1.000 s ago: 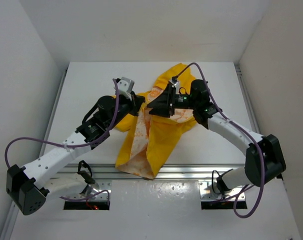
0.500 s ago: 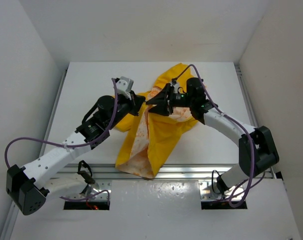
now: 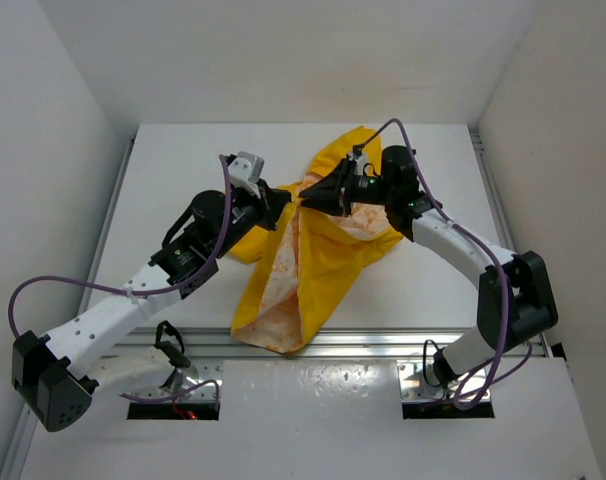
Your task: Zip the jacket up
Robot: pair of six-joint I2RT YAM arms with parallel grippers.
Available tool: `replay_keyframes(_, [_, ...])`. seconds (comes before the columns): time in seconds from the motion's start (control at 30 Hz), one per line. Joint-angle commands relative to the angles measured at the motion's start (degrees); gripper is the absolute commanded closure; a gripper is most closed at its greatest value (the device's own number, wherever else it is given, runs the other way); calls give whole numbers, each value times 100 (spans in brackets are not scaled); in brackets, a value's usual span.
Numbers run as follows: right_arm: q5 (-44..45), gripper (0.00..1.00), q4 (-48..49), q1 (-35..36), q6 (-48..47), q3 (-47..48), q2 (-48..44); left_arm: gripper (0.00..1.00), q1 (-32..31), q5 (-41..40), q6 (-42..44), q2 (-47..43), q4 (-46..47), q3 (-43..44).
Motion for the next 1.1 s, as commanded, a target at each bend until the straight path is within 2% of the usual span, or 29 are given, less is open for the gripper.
replay_keyframes(0.0, [16,71,293,7,131,277,-2,100,66,113,-80,-160,354,5])
replay_keyframes(0.4, [-28,83,671,103,96,277,-11,100,13,394,-185,-55,301,-48])
replay_keyframes(0.57, [-90,100,995,130,-10,189,-90,100,13,447,-238,-2,301,-48])
replay_keyframes(0.77, [-538,100,1673,139,-518,-232,-389,100,215,386,-370,51,301,-109])
replay_keyframes(0.9, [-1030,100,1682,130,-801,-566,-652,100,347,465,-475,121,380,-162])
replay_keyframes(1.07, [-1600,100,1507,33,-1169,-708,-986,100,663,1060,-914,297,564,-337])
